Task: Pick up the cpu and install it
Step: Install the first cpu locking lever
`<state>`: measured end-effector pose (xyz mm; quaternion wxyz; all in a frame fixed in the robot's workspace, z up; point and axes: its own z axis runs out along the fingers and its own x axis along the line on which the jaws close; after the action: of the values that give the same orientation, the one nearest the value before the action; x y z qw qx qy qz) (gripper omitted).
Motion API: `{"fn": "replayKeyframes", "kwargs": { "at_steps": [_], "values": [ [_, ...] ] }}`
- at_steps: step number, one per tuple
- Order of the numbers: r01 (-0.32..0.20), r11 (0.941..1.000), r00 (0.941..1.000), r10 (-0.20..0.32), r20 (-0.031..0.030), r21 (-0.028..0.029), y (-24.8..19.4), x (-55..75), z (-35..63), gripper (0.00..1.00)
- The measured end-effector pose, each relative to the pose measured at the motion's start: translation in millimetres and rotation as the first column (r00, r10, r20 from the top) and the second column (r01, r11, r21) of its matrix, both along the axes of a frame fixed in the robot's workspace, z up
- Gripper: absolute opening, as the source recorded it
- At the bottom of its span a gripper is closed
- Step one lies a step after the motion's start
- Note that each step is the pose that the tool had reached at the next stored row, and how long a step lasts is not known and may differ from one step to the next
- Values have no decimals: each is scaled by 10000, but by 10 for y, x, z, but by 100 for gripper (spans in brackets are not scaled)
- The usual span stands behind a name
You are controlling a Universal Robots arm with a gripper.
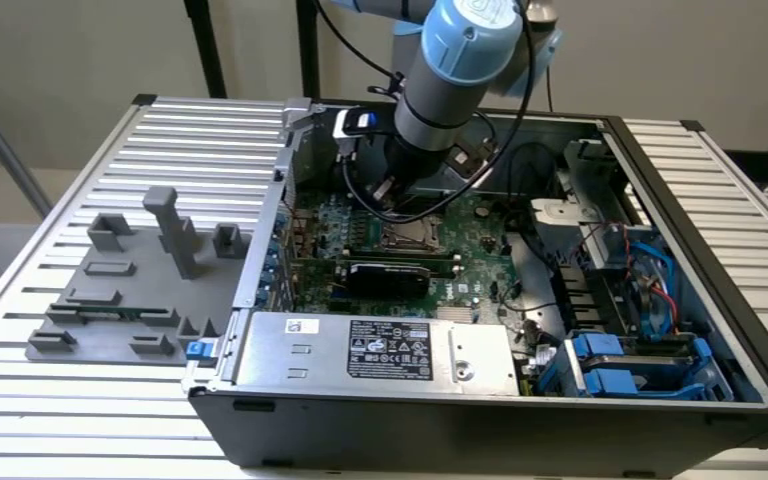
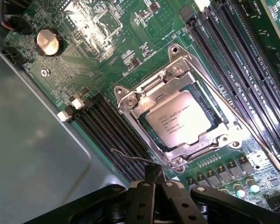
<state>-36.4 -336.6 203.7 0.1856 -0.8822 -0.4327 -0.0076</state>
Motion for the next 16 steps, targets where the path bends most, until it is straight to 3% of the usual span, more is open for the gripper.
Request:
{"fn": "replayKeyframes", "kwargs": {
  "at_steps": [6,16],
  "values": [
    [364,9993,9993,-364,-82,-26,2,9,-13,11],
    [903,9958,9957,-906,-206,-135,2,39,-37,11]
  ]
}}
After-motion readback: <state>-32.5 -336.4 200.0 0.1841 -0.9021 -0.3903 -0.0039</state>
